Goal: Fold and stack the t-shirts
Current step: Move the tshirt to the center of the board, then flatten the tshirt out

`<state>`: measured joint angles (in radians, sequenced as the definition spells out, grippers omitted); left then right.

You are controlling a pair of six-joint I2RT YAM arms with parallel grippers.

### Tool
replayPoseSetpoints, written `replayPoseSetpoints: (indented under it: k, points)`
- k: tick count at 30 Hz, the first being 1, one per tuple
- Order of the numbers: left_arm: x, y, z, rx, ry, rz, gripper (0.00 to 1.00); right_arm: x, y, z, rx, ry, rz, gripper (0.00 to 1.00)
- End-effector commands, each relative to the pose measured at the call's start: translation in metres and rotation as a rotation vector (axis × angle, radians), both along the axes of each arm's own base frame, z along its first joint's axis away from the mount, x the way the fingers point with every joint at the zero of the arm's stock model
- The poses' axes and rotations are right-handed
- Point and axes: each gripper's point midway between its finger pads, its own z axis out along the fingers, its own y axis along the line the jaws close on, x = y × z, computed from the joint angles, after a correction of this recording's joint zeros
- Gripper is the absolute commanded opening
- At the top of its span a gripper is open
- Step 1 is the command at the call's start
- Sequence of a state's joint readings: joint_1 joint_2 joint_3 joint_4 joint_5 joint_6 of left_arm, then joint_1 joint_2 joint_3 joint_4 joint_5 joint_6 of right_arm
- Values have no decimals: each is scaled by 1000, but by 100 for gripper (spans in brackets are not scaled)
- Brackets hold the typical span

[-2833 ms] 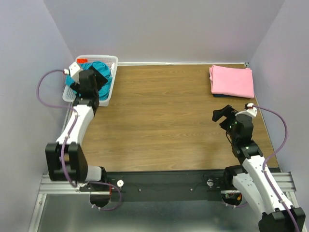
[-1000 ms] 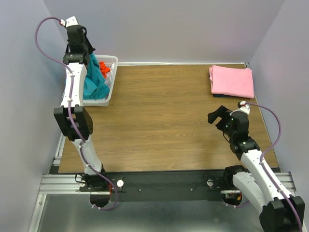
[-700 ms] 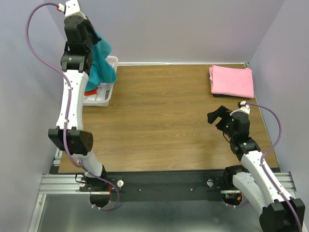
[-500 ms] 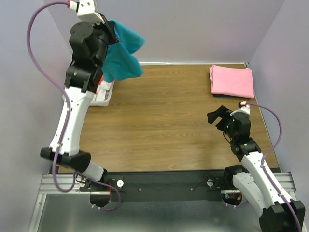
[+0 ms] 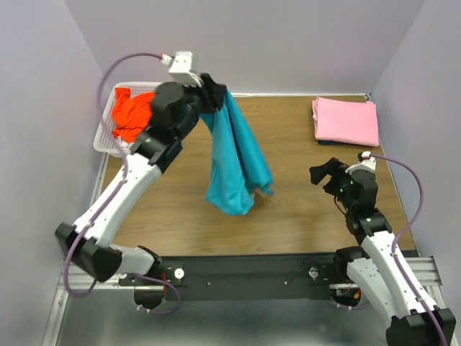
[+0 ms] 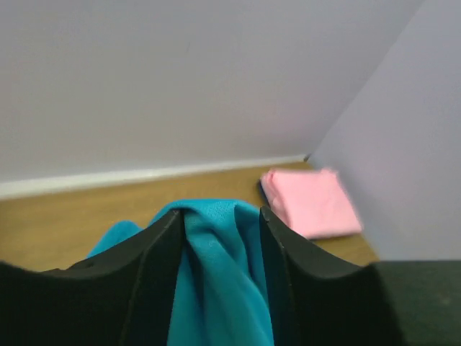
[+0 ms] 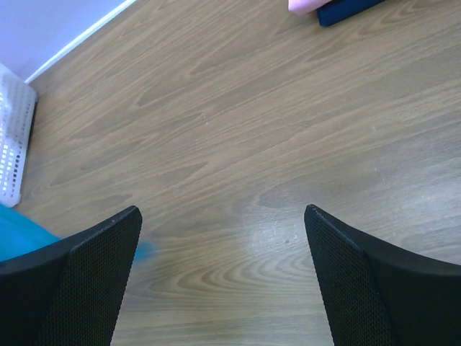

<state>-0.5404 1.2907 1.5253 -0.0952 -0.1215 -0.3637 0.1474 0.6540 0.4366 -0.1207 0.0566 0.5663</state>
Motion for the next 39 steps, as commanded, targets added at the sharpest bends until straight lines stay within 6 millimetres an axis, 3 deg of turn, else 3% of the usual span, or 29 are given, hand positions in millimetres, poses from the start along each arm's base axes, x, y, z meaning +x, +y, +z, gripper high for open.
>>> replayPoseSetpoints:
  k: [1, 4, 7, 9, 10, 11, 12, 18, 19, 22, 25, 31, 36, 39]
  points:
    - [44, -13, -136, 108, 317, 83, 69, 3, 3, 10, -24, -27, 30, 100]
    - [52, 11, -190, 175, 501, 250, 90, 5, 8, -1, -29, 19, 64, 100]
    - [45, 42, -211, 183, 545, 393, 97, 8, 20, -12, -23, 73, 128, 100]
    - [36, 49, -219, 168, 554, 392, 98, 8, 24, -18, -21, 101, 152, 100]
    - [27, 54, -242, 172, 594, 398, 98, 8, 26, -21, -19, 113, 166, 100]
    - [18, 57, -236, 141, 581, 386, 98, 8, 29, -27, -19, 133, 177, 100]
    - [11, 61, -245, 131, 601, 391, 98, 8, 31, -28, -20, 139, 188, 100]
    - [-55, 78, -335, 99, 841, 391, 98, -3, 63, -43, -42, 205, 303, 100]
    - [-70, 83, -357, 110, 898, 399, 98, -5, 68, -45, -48, 217, 314, 100]
    - [-104, 86, -389, 74, 1007, 385, 98, -16, 86, -59, -86, 273, 355, 100]
    - [-127, 81, -406, 24, 1062, 330, 97, -33, 108, -76, -97, 336, 428, 98]
    - [-156, 86, -423, -46, 1127, 324, 97, -56, 130, -95, -112, 406, 513, 97]
    - [-160, 82, -432, -43, 1147, 300, 97, -62, 141, -100, -94, 425, 543, 96]
    - [-161, 73, -442, -41, 1177, 252, 97, -61, 145, -101, -81, 420, 540, 90]
